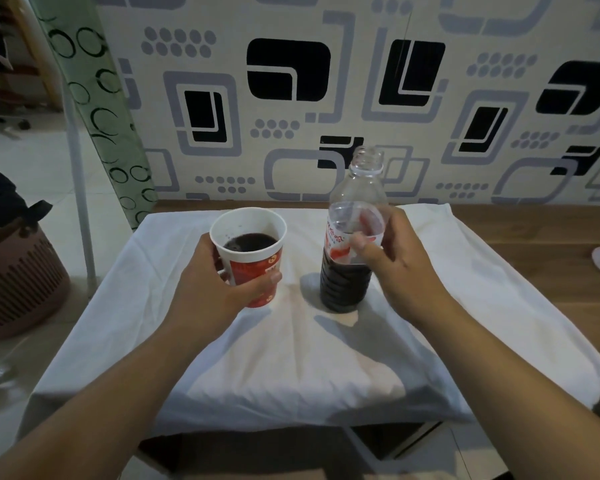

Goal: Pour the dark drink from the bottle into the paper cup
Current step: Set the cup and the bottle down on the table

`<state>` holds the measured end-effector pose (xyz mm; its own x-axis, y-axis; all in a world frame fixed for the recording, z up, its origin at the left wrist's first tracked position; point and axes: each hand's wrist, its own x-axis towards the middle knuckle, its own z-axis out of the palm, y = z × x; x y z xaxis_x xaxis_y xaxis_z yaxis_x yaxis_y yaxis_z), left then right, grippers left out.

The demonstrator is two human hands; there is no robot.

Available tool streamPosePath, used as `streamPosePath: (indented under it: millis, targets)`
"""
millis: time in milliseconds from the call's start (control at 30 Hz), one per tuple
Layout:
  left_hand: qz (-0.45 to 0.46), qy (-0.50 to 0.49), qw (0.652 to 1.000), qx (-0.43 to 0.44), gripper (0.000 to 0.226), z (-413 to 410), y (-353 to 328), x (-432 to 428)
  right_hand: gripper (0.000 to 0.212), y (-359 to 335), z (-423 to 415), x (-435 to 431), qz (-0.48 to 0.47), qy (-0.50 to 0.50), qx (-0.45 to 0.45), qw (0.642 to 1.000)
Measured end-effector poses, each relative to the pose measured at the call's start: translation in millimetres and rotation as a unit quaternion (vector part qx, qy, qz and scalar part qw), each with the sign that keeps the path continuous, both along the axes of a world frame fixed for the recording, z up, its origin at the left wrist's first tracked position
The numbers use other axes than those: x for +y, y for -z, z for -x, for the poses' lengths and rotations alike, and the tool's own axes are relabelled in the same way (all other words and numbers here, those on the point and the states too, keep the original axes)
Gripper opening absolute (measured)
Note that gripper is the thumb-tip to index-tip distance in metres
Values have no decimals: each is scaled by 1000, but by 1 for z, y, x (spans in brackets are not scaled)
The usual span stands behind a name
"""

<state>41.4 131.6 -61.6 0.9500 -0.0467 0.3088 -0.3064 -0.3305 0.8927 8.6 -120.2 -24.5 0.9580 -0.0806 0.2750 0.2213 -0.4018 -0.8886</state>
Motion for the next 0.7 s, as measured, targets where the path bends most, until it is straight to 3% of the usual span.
streamPosePath:
  millis: [233,400,700]
  targets:
    - [4,-3,1000,-2,94,8,-8,-3,36,-20,5,-30,21,152,-93,984]
    - [3,-32,999,-43,88,10,-23,2,9,-18,2,-66,126,234,-63,962]
    - [-121,-81,966,-215,69,18,-66,8,43,-3,3,-91,275,192,153,930]
